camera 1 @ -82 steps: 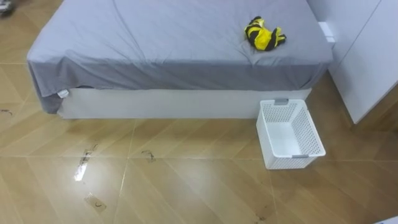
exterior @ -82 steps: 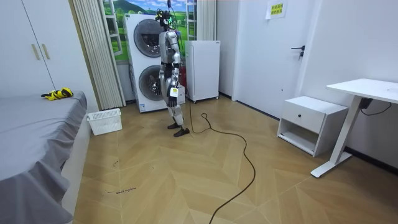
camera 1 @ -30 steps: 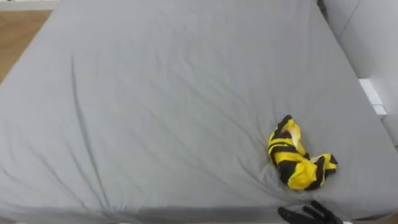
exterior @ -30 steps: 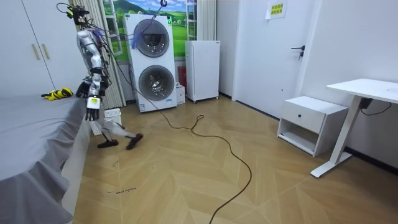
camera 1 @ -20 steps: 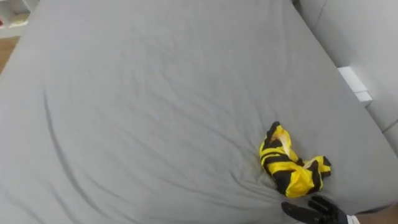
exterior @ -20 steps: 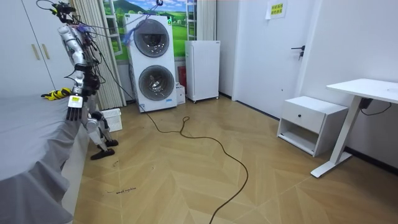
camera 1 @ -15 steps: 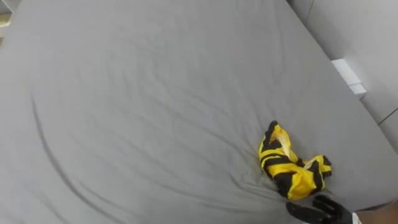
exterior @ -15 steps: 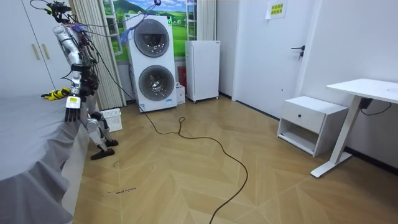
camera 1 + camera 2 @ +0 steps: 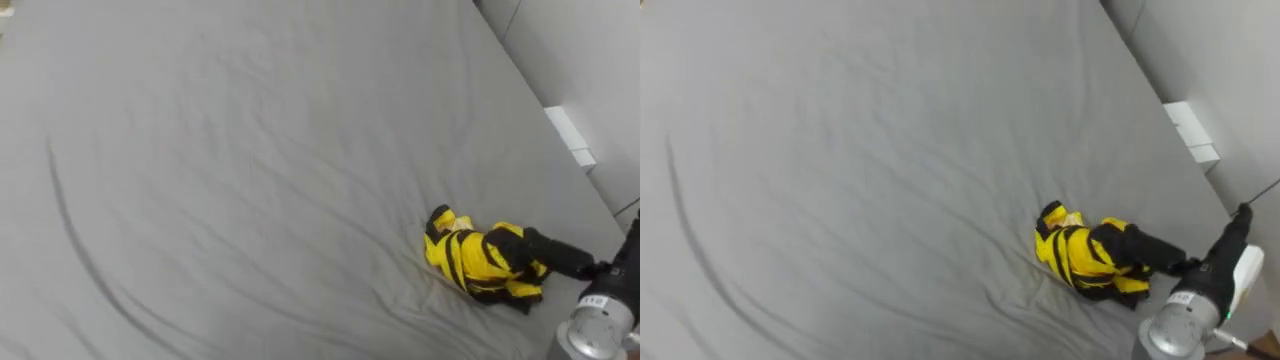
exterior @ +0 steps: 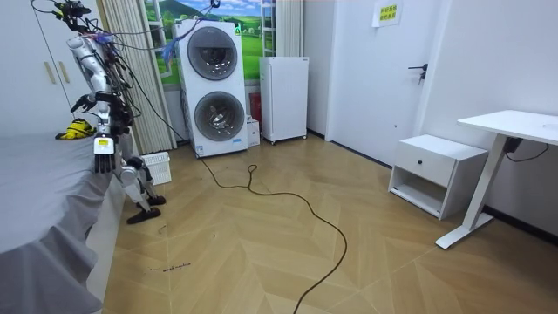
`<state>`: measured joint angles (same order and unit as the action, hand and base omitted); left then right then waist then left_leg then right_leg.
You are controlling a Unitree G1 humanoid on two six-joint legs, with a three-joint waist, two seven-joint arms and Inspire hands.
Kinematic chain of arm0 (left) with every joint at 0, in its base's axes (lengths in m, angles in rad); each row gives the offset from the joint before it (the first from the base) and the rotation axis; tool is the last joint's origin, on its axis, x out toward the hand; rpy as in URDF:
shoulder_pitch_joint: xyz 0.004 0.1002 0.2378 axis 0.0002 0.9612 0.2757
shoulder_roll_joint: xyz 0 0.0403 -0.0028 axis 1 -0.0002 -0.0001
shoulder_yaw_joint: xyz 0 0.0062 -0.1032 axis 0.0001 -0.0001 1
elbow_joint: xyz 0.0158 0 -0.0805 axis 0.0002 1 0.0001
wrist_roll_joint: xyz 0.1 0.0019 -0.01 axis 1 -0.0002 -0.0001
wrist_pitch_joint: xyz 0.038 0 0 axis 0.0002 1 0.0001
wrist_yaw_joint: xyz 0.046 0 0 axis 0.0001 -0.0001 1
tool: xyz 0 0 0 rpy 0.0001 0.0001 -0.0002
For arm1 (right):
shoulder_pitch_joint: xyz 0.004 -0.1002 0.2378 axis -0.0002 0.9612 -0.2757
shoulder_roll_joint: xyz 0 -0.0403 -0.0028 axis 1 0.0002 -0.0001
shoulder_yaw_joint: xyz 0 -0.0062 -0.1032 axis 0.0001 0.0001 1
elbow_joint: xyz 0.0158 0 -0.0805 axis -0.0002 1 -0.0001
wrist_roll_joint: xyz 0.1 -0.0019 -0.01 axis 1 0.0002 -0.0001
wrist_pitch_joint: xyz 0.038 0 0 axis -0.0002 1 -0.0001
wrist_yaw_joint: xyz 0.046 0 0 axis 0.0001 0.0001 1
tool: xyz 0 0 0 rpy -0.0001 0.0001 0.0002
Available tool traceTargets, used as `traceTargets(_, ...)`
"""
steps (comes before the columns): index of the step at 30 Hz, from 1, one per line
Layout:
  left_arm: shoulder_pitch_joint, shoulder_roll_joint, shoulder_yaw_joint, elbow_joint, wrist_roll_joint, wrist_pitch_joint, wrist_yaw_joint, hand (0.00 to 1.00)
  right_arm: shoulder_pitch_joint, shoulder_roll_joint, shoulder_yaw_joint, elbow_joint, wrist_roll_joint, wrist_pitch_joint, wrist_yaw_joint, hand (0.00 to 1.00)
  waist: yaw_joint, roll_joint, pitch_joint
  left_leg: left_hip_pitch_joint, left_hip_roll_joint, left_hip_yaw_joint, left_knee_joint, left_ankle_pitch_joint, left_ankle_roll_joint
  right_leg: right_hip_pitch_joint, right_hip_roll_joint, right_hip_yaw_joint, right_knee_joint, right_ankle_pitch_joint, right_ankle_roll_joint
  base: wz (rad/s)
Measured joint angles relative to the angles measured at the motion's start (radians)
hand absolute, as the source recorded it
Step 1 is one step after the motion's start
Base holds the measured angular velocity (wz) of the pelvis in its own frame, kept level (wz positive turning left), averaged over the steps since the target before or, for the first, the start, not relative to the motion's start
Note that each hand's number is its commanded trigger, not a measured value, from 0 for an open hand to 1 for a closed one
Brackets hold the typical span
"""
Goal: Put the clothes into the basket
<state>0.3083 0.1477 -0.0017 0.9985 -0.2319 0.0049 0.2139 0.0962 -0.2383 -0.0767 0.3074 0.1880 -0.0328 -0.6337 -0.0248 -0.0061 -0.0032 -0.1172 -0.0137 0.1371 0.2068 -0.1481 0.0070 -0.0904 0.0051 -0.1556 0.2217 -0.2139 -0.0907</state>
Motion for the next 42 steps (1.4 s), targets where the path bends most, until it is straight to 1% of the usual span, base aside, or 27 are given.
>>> traceTargets(2, -0.003, 0.000, 0.001, 0.000, 0.000, 0.006, 0.000, 0.00, 0.000, 0.000, -0.010, 0.000, -0.019, 0.001, 0.006, 0.00, -0.001, 0.002, 0.0000, 0.006, -0.001, 0.000, -0.011, 0.000, 0.000, 0.006, 0.000, -0.008, -0.002, 0.000, 0.000, 0.09)
traceTargets(4, -0.011, 0.000, 0.000, 0.000, 0.000, 0.020, 0.000, 0.00, -0.001, 0.000, -0.015, 0.000, -0.045, 0.002, 0.019, 0.00, -0.001, 0.002, 0.0009, 0.006, -0.001, 0.000, -0.015, 0.000, 0.000, 0.004, 0.001, -0.008, -0.001, 0.000, 0.000, 0.02)
traceTargets(6, -0.016, -0.001, 0.000, 0.000, 0.000, 0.023, -0.001, 0.00, -0.001, 0.000, -0.016, 0.000, -0.071, 0.006, 0.041, 0.00, -0.003, 0.002, 0.0012, 0.006, 0.000, 0.000, -0.020, 0.000, 0.000, 0.005, 0.001, -0.008, -0.001, 0.000, 0.000, -0.04)
traceTargets(9, -0.034, -0.001, 0.000, 0.000, 0.005, 0.034, -0.002, 0.00, -0.001, 0.000, -0.016, 0.000, -0.082, 0.014, 0.066, 0.00, -0.004, 0.002, 0.0064, 0.005, 0.000, -0.002, -0.023, 0.000, 0.000, 0.006, 0.001, -0.010, -0.001, 0.000, 0.000, -0.01)
traceTargets(12, -0.037, -0.001, -0.002, -0.008, 0.008, 0.041, -0.003, 0.00, 0.000, 0.003, -0.010, 0.012, -0.082, 0.016, 0.095, 0.00, -0.005, 0.003, 0.0071, 0.006, 0.000, 0.000, -0.028, 0.000, 0.000, 0.005, 0.001, -0.009, -0.001, 0.000, 0.000, 0.00)
traceTargets(15, -0.043, -0.002, -0.002, -0.012, 0.006, 0.058, -0.003, 0.00, 0.000, 0.005, -0.009, 0.042, -0.077, 0.040, 0.135, 0.00, -0.002, 0.004, 0.0076, 0.006, 0.001, 0.000, -0.033, 0.000, 0.000, 0.002, 0.001, -0.009, -0.002, 0.000, 0.000, 0.00)
traceTargets(16, -0.043, -0.002, -0.003, -0.014, 0.006, 0.062, -0.004, 0.00, 0.000, 0.007, -0.005, 0.056, -0.076, 0.048, 0.148, 0.00, 0.000, 0.004, 0.0076, 0.006, 0.001, 0.000, -0.033, 0.000, 0.000, 0.002, 0.000, -0.009, -0.003, 0.000, 0.000, 0.00)
traceTargets(18, -0.043, -0.002, -0.003, -0.020, 0.006, 0.065, -0.006, 0.00, -0.003, 0.007, 0.009, 0.093, -0.076, 0.052, 0.169, 0.00, 0.002, 0.003, 0.0079, 0.007, -0.001, 0.000, -0.033, 0.000, 0.000, 0.003, -0.001, -0.009, -0.005, 0.000, 0.000, 0.00)
traceTargets(20, -0.043, -0.002, -0.003, -0.027, 0.007, 0.068, -0.010, 0.00, -0.003, 0.009, 0.039, 0.158, -0.082, 0.057, 0.205, 0.00, 0.005, 0.001, 0.0078, 0.008, -0.002, 0.000, -0.033, 0.000, 0.000, 0.002, 0.000, -0.009, -0.019, 0.001, 0.002, 0.00)
traceTargets(24, -0.044, -0.001, -0.003, -0.026, 0.007, 0.068, -0.011, 0.00, -0.003, 0.012, 0.099, 0.279, -0.081, 0.062, 0.243, 0.00, 0.014, 0.001, 0.0069, 0.003, -0.003, -0.003, -0.030, 0.000, 0.000, 0.001, 0.000, -0.010, -0.020, 0.001, 0.002, 0.00)
traceTargets(26, -0.044, -0.001, -0.004, -0.027, 0.006, 0.069, -0.011, 0.00, -0.003, 0.030, 0.108, 0.333, -0.080, 0.078, 0.257, 0.00, 0.014, 0.003, 0.0054, -0.006, -0.003, -0.007, -0.023, 0.000, 0.000, 0.000, 0.000, -0.013, -0.019, 0.001, 0.002, 0.05)
traceTargets(28, -0.046, -0.001, -0.006, -0.028, 0.005, 0.069, -0.011, 0.00, -0.003, 0.032, 0.116, 0.348, -0.079, 0.077, 0.261, 0.00, 0.013, 0.004, 0.0035, -0.018, -0.003, -0.007, -0.018, 0.000, 0.000, -0.005, -0.001, -0.017, -0.019, 0.001, 0.001, 0.07)
traceTargets(30, -0.046, -0.001, -0.007, -0.028, 0.006, 0.073, -0.010, 0.00, -0.005, 0.032, 0.115, 0.348, -0.078, 0.077, 0.267, 0.00, 0.008, 0.007, -0.0024, -0.028, -0.003, -0.008, -0.018, 0.000, 0.000, -0.012, -0.001, -0.028, -0.018, 0.001, 0.001, 0.12)
traceTargets(31, -0.050, 0.000, -0.011, -0.029, 0.006, 0.079, -0.009, 0.00, -0.005, 0.032, 0.119, 0.351, -0.073, 0.077, 0.266, 0.00, 0.005, 0.008, -0.0036, -0.030, -0.002, -0.009, -0.018, 0.000, 0.000, -0.012, -0.001, -0.040, -0.017, 0.001, 0.000, 0.17)
traceTargets(33, -0.054, 0.000, -0.022, -0.028, 0.006, 0.081, -0.008, 0.00, -0.009, 0.032, 0.133, 0.392, -0.073, 0.072, 0.265, 0.00, 0.006, 0.008, -0.0040, -0.027, -0.001, -0.009, -0.018, 0.000, 0.000, -0.009, 0.000, -0.043, -0.016, 0.002, 0.000, 0.09)
traceTargets(34, -0.055, -0.001, -0.031, -0.028, 0.007, 0.081, -0.008, 0.00, -0.026, 0.033, 0.135, 0.427, -0.074, 0.063, 0.265, 0.00, 0.006, 0.008, -0.0035, -0.025, 0.000, -0.008, -0.018, 0.000, 0.000, -0.004, 0.000, -0.046, -0.017, 0.002, 0.000, 0.05)
traceTargets(35, -0.056, 0.000, -0.039, -0.027, 0.007, 0.079, -0.008, 0.00, -0.042, 0.036, 0.136, 0.471, -0.074, 0.048, 0.265, 0.00, 0.004, 0.013, -0.0005, -0.022, 0.000, -0.008, -0.018, -0.001, 0.001, 0.001, 0.000, -0.051, -0.019, 0.003, 0.000, 0.08)
traceTargets(37, -0.061, 0.001, -0.046, -0.026, 0.007, 0.076, -0.008, 0.00, -0.052, 0.036, 0.135, 0.509, -0.074, 0.031, 0.256, 0.00, 0.004, 0.020, 0.0008, -0.024, 0.001, -0.008, -0.017, -0.004, 0.005, 0.004, 0.000, -0.065, -0.019, 0.003, 0.000, 0.19)
traceTargets(39, -0.066, 0.001, -0.052, -0.025, 0.007, 0.072, -0.008, 0.00, -0.064, 0.035, 0.133, 0.535, -0.075, 0.020, 0.245, 0.00, 0.006, 0.025, 0.0032, -0.033, 0.001, -0.008, -0.011, -0.005, 0.008, 0.001, -0.001, -0.073, -0.019, 0.003, 0.000, 0.17)
traceTargets(42, -0.069, 0.005, -0.059, -0.006, 0.006, 0.072, -0.009, 0.00, -0.096, 0.027, 0.131, 0.594, -0.074, 0.000, 0.238, 0.00, 0.006, 0.033, 0.0039, -0.049, 0.000, -0.015, 0.010, -0.008, 0.012, 0.001, -0.004, -0.081, -0.022, 0.003, 0.001, 0.09)
